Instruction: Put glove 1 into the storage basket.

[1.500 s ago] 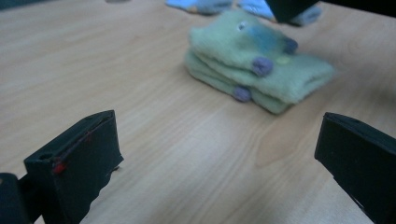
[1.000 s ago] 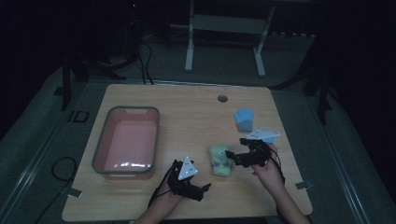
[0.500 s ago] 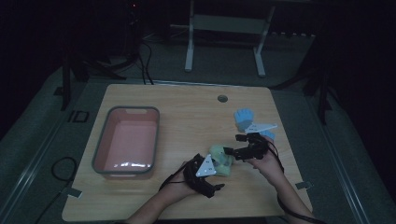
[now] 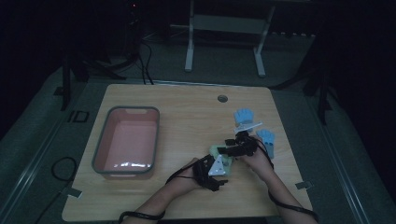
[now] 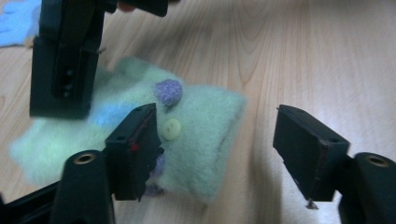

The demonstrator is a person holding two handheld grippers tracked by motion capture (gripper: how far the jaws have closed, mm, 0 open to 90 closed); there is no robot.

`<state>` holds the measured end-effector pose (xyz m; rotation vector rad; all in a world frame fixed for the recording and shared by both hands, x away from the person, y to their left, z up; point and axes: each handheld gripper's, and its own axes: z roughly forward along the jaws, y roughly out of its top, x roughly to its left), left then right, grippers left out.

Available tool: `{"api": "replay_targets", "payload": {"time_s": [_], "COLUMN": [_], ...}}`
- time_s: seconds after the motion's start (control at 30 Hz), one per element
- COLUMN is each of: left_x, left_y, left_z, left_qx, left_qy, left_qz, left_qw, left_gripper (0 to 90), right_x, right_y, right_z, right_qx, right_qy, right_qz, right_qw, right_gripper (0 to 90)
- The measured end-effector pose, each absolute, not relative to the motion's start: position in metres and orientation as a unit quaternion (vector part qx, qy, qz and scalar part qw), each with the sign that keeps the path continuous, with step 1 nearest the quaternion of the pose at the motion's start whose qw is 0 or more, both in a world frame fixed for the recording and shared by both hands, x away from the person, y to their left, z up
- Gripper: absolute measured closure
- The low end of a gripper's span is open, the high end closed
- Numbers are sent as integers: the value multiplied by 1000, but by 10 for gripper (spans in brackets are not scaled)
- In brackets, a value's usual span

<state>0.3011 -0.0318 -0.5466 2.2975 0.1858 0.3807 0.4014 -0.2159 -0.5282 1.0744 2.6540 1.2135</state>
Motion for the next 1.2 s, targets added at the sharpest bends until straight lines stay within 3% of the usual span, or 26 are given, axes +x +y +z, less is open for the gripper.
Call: {"api": "replay_targets", "payload": {"time_s": [0.37, 0.53, 0.6, 0.67, 0.77, 1.0, 1.2], "left_x": [301, 301, 302, 309, 310, 309, 309], "left_y": [-35, -34, -34, -30, -31, -33, -30], "left_z": [-555, -559, -558, -555, -552, -547, -538], "left_qx": [912, 907, 905, 906, 910, 914, 915], "left_qy": [42, 44, 49, 61, 62, 66, 69], "left_qz": [176, 197, 206, 178, 169, 170, 167], "left_qw": [369, 369, 370, 380, 374, 362, 360], "left_gripper": [392, 498, 616, 710, 751, 778, 782], "right_x": [405, 405, 405, 402, 400, 395, 396], "right_y": [-217, -219, -219, -218, -218, -214, -215], "right_z": [-545, -550, -551, -549, -545, -540, -536], "right_qx": [362, 368, 367, 364, 366, 365, 369], "right_qy": [852, 843, 842, 843, 843, 846, 839], "right_qz": [376, 388, 388, 390, 389, 386, 397], "right_qw": [-33, -68, -73, -70, -66, -41, -53], "right_gripper": [365, 495, 547, 626, 665, 706, 714]}}
